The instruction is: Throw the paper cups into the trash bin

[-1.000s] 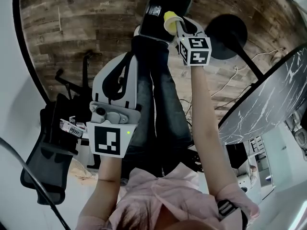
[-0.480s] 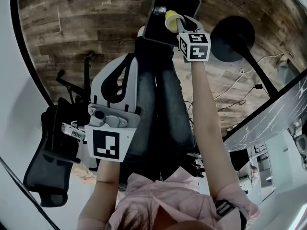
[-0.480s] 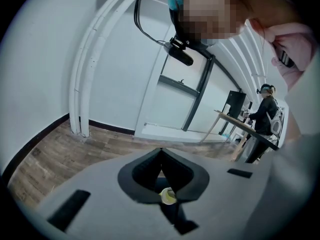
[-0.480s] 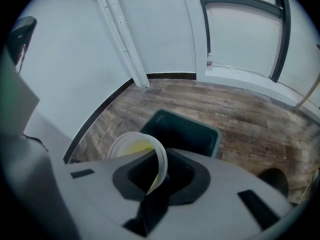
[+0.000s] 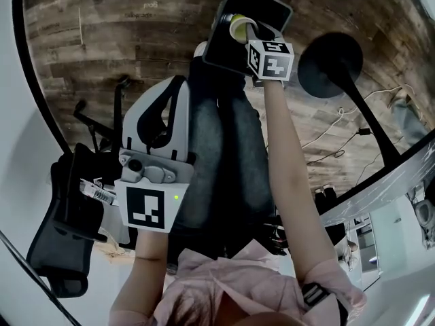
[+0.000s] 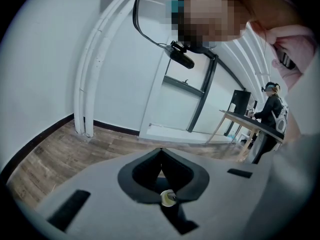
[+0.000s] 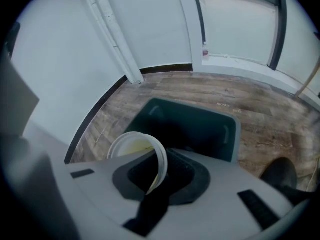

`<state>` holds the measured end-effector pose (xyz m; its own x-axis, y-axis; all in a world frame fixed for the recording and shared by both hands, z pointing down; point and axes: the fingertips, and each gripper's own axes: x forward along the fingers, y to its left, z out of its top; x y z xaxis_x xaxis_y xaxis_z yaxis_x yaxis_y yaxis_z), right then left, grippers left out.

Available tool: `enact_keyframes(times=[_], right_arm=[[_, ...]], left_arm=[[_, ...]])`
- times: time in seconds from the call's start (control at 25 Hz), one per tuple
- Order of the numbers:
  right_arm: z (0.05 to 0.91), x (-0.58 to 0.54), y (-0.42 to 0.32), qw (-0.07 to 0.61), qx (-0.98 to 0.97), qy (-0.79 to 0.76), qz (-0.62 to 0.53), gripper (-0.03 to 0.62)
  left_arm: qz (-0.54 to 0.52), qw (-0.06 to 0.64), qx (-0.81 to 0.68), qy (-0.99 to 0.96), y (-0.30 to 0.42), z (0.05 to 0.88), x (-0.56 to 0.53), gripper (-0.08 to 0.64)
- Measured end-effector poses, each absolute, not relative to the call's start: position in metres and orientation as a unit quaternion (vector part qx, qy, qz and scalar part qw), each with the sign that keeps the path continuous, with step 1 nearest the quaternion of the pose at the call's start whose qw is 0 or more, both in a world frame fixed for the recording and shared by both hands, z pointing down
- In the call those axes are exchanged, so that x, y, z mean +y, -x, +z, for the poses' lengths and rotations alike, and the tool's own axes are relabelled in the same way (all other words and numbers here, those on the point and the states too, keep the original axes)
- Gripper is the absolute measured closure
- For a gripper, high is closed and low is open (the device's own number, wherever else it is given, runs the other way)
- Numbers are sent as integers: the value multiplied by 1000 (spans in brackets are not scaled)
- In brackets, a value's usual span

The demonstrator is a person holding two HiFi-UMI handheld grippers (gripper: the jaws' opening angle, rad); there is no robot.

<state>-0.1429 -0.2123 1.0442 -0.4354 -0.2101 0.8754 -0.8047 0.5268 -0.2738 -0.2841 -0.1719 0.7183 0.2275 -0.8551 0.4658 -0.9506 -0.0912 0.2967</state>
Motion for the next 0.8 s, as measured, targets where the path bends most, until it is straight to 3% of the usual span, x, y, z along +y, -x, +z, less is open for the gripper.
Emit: enact_keyframes(times=[0.8], right_arm=[[1118, -213, 143, 431, -698, -381, 428, 538]], left_arm=[[88, 271, -626, -726, 291, 761, -176, 545]])
